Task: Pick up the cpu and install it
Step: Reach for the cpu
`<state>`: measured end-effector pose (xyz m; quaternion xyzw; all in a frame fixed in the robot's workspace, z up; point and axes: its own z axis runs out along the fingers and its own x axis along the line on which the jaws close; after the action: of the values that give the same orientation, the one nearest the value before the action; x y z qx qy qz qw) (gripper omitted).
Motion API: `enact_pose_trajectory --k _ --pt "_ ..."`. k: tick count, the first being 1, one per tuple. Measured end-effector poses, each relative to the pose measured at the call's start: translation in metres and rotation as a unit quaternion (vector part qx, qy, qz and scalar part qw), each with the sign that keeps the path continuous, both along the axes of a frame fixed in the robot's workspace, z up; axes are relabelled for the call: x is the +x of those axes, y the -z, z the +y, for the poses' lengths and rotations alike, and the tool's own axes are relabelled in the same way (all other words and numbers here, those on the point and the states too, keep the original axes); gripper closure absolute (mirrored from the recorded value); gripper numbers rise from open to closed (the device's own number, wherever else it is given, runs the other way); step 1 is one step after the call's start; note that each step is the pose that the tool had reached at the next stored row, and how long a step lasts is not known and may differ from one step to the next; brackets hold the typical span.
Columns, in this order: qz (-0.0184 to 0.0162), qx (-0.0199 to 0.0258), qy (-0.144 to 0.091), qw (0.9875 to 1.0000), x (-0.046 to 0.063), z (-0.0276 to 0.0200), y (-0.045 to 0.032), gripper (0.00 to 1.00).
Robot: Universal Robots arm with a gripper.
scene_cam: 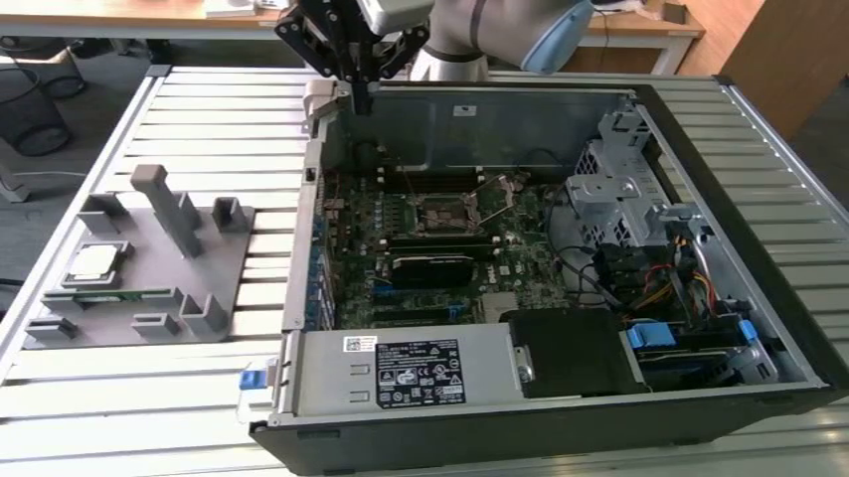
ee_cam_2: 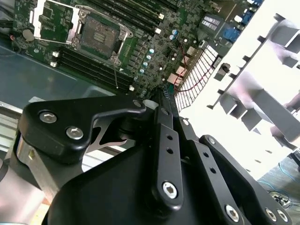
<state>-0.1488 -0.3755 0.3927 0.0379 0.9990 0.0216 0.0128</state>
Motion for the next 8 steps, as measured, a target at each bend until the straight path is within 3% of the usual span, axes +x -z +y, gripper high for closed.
enact_pose_trajectory --k 8 --pt "0.0002 0.0001 0.000 1.0000 -0.013 0.0018 0.0004 0.89"
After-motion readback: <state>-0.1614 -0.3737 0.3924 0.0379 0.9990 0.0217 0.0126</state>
